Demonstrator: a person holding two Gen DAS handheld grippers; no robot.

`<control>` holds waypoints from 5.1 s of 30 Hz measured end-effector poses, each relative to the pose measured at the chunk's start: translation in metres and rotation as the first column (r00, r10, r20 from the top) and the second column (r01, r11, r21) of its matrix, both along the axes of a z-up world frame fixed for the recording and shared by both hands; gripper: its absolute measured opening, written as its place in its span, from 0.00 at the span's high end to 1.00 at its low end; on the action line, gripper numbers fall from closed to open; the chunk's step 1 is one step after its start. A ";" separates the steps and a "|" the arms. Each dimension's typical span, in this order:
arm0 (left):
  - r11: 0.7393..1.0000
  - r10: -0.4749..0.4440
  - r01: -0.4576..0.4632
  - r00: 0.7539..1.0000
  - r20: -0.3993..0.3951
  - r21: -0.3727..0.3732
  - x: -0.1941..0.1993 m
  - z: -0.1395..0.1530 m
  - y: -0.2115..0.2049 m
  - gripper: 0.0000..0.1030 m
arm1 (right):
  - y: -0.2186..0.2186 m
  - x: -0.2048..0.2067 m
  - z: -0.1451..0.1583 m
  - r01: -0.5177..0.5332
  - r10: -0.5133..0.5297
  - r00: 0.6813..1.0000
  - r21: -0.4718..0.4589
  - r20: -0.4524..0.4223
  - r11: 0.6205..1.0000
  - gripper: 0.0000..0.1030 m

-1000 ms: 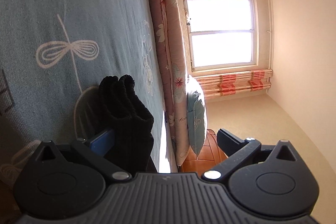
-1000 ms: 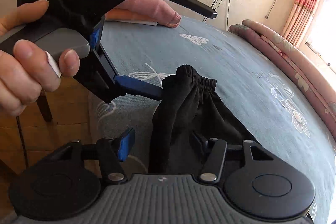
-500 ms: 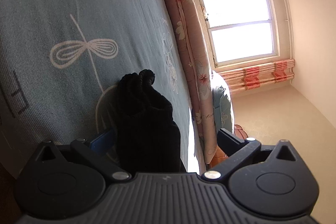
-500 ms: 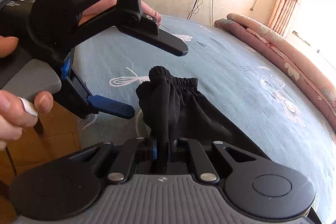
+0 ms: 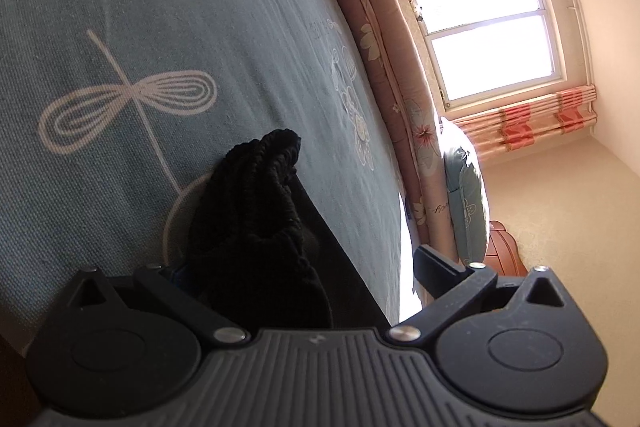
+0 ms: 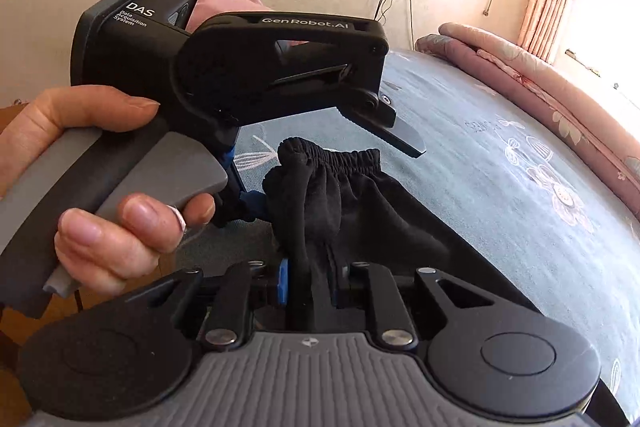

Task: Fold clothes
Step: 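Carry the held cuff with the left gripper over the pants strip, then lower the cuff onto the pants and open the left gripper, then grasp the folded elastic cuff with the right gripper and lift it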

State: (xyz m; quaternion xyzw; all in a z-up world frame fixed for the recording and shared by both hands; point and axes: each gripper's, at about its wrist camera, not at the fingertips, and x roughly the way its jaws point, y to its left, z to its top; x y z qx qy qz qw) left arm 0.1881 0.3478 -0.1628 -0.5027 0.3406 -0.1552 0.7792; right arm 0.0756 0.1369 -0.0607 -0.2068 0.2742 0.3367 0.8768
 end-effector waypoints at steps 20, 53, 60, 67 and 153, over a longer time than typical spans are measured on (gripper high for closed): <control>0.990 -0.002 0.019 0.993 -0.121 0.139 -0.002 0.002 0.003 0.50 | -0.226 -0.048 -0.006 0.491 -0.482 0.868 0.059 -0.121 0.869 0.48; 0.881 -0.179 0.174 0.983 -0.031 0.441 -0.005 0.158 -0.137 0.73 | -0.305 -0.101 -0.019 0.607 -0.581 0.794 0.219 -0.176 0.764 0.41; 0.872 -0.268 0.237 0.963 0.013 0.428 -0.003 0.177 -0.180 0.73 | -0.314 -0.103 -0.020 0.615 -0.588 0.788 0.242 -0.182 0.750 0.41; 0.860 -0.333 0.301 0.943 0.005 0.412 0.000 0.176 -0.221 0.74 | -0.325 -0.107 -0.020 0.628 -0.600 0.778 0.262 -0.184 0.733 0.41; -0.330 -0.694 -0.072 0.695 -0.191 0.941 -0.137 0.041 -0.339 0.29 | -0.359 -0.089 -0.037 0.734 -0.615 0.679 0.365 -0.401 0.572 0.38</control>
